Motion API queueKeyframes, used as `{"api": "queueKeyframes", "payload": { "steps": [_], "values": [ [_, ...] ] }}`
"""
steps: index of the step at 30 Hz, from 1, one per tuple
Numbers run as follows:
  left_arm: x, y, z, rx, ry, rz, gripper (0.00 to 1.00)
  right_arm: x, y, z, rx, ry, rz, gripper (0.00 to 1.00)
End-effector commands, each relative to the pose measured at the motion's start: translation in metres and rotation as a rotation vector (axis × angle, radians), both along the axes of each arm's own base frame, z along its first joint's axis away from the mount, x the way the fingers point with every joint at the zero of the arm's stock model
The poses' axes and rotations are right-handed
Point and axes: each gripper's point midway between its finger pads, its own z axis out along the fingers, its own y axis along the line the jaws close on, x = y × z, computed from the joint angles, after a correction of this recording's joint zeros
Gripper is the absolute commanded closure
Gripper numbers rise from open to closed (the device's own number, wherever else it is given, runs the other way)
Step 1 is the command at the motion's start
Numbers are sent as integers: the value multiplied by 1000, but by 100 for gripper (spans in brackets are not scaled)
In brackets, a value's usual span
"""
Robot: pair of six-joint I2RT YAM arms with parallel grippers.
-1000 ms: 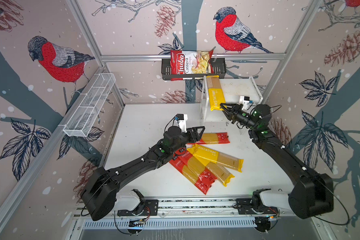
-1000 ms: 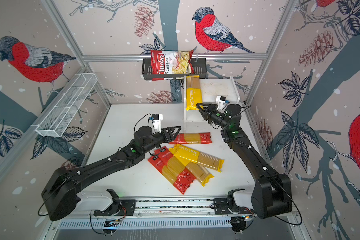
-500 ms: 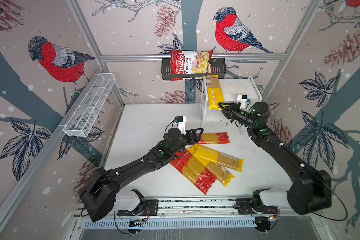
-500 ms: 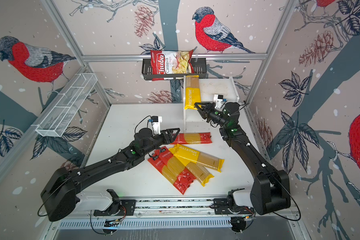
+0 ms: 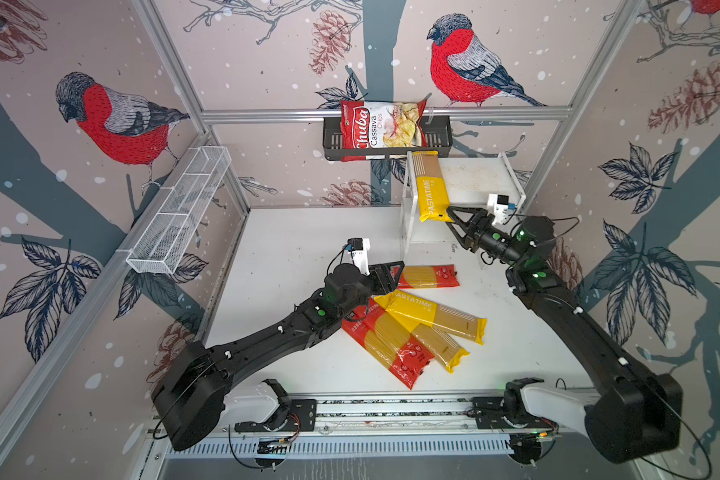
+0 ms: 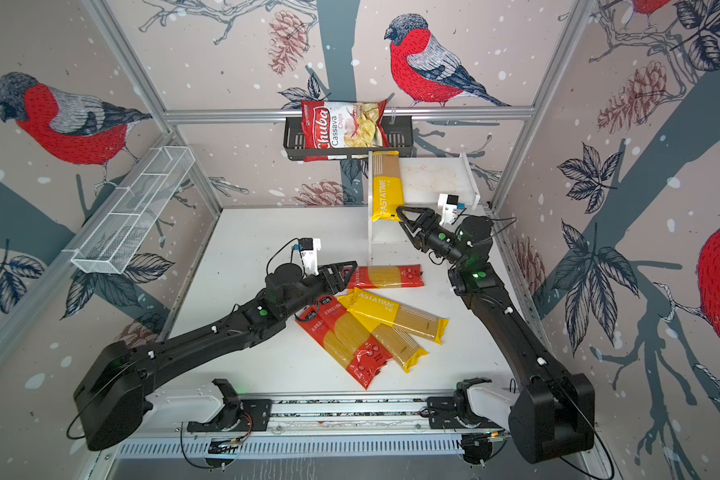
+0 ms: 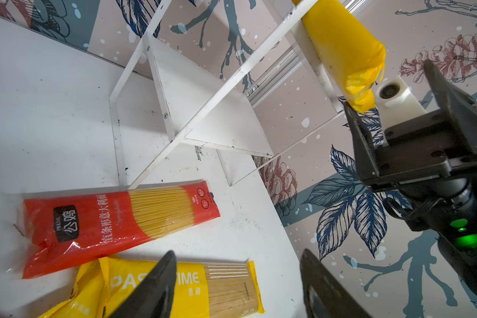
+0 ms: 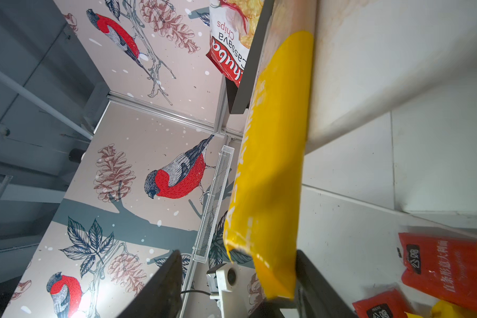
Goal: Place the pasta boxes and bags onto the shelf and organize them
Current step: 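Open the right gripper and draw it back from the shelf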
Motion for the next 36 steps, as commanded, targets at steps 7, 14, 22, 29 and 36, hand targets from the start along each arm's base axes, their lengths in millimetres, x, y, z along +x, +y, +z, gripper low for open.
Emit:
{"api": "queueKeyframes", "payload": {
  "steps": [7,14,22,29,36],
  "values": [
    [-26,5,-25,61,-132,138,29,-42,-23,-74,-164,42,-91,36],
    [-48,-19,-45,95,-169,114,29,-59,-38,-166,-421,157,-172,36],
    [-59,-38,-61,112,-137,19,29,-58,-82,-235,-666,306,-331,22],
    [-59,-34,-62,143,-203,25,29,-67,-122,-275,-748,502,-426,14],
    [-63,-36,-76,176,-183,-9,29,-83,-133,-302,-768,616,-432,13]
  ]
}}
